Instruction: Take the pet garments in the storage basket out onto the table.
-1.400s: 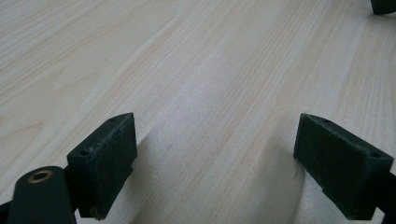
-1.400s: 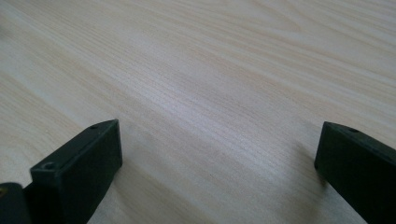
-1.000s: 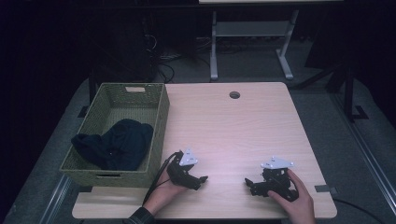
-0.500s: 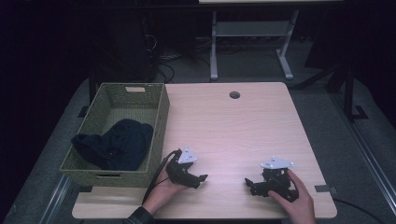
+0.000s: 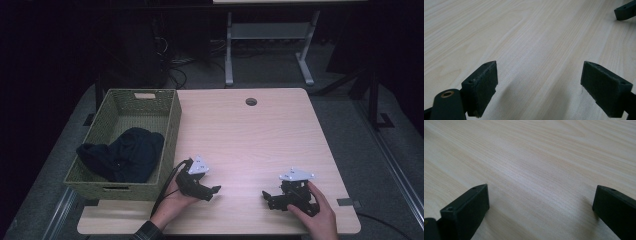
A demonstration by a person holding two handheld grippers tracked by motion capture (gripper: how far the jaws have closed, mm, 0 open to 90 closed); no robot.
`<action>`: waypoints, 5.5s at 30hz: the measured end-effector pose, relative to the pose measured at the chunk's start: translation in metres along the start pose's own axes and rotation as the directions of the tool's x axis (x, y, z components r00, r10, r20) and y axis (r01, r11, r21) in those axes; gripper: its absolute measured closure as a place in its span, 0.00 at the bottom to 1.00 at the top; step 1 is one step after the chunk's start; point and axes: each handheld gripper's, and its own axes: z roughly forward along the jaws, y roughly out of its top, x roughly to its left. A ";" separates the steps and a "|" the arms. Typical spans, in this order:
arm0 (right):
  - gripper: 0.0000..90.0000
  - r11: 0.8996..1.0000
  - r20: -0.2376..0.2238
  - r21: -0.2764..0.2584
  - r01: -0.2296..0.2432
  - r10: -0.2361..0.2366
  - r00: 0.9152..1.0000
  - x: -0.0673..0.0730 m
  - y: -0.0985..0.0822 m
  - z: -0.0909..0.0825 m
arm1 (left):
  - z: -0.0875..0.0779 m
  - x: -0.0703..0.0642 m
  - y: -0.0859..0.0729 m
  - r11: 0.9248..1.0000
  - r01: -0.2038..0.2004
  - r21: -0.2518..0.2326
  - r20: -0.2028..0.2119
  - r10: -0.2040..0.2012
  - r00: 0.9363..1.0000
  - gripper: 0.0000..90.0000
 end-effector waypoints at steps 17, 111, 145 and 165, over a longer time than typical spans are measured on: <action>0.00 1.000 -0.001 0.003 -0.005 0.005 1.000 0.000 0.000 0.000 | -0.008 0.000 0.006 1.000 0.005 -0.020 0.011 -0.005 1.000 0.15; 0.00 1.000 -0.001 0.000 -0.004 0.004 1.000 0.000 0.000 0.000 | -0.070 0.033 0.069 0.994 -0.001 -0.107 0.095 0.011 0.995 0.16; 0.01 1.000 0.001 -0.001 0.000 0.000 1.000 0.000 0.000 0.000 | -0.116 0.067 0.057 0.992 0.036 -0.124 0.070 -0.028 0.997 0.22; 0.01 1.000 -0.001 -0.001 0.001 -0.001 1.000 0.000 0.000 0.000 | -0.140 0.093 0.038 0.991 0.072 -0.114 0.019 -0.070 0.997 0.27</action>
